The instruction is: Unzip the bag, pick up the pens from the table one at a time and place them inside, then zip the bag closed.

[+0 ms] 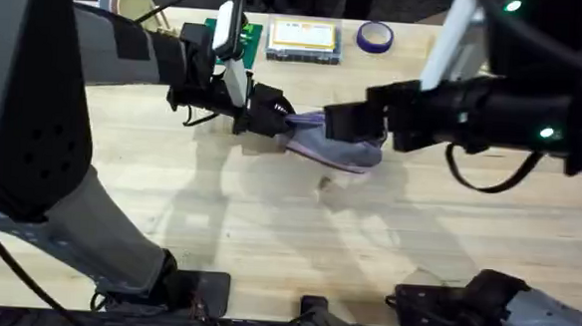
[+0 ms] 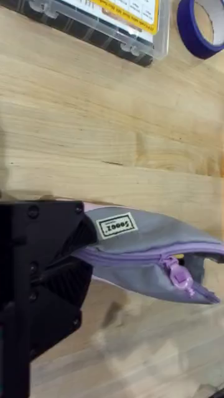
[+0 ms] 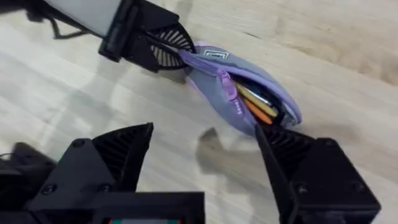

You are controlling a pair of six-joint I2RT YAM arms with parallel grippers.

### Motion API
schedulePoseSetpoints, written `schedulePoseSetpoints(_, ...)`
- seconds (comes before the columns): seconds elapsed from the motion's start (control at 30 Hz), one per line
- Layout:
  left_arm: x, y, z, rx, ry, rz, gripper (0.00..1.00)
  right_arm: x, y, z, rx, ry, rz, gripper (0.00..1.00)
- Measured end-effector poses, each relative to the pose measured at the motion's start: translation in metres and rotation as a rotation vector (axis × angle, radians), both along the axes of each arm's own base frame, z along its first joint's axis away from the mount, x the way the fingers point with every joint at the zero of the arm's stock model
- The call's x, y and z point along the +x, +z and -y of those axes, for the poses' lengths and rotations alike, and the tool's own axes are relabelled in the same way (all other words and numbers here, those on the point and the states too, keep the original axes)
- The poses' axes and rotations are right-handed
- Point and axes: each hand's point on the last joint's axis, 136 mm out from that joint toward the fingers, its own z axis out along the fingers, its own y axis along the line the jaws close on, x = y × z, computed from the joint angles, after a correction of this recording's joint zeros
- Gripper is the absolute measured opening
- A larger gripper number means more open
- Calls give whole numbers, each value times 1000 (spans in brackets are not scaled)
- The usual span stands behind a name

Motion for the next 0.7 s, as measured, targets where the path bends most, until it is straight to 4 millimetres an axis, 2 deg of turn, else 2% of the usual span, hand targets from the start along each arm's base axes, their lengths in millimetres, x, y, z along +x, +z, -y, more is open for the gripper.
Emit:
schedulePoseSetpoints(0.27,0,-1,0,5,1,0,42,4,-20,-15,-129,-1,27,998)
schedulePoseSetpoints(0.5,0,-1,-1,8,2,0,42,20,-31,-26,-113,-67,20,997)
schedulePoseSetpoints(0.7,0,-1,-1,9,2,0,42,25,-40,-30,-117,-90,2,998)
